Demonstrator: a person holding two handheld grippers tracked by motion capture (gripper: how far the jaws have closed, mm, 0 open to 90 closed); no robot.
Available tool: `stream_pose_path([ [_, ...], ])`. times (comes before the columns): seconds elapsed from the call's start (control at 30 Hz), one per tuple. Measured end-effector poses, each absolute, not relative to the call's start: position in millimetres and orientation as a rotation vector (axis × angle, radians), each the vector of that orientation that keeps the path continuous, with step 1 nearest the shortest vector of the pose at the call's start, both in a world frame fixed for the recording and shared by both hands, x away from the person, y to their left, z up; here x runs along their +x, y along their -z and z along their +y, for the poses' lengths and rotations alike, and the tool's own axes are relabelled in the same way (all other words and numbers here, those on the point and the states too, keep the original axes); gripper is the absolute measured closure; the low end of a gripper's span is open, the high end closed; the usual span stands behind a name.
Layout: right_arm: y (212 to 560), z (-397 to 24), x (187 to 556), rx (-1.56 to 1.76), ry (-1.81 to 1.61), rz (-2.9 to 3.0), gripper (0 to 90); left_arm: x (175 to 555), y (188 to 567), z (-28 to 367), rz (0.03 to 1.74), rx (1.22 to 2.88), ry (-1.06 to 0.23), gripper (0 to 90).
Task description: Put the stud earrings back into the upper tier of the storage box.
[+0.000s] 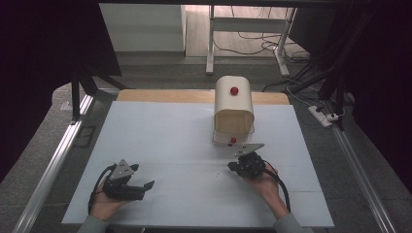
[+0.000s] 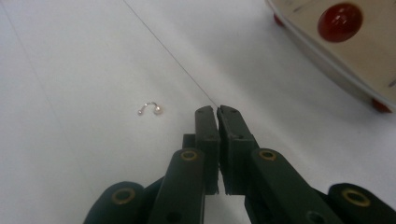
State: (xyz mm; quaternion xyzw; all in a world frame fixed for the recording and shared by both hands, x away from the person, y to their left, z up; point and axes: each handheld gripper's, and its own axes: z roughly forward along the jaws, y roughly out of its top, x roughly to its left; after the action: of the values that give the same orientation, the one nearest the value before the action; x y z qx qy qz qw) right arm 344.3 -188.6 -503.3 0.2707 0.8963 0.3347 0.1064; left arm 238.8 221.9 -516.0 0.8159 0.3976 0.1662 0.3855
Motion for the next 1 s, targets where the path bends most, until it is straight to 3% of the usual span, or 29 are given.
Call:
stream_pose_path([
  [1.0,438,-206,316,0.725,-1.344,2.45,86.2,239,516,224,1.033,2.067,-0.426,15.3],
])
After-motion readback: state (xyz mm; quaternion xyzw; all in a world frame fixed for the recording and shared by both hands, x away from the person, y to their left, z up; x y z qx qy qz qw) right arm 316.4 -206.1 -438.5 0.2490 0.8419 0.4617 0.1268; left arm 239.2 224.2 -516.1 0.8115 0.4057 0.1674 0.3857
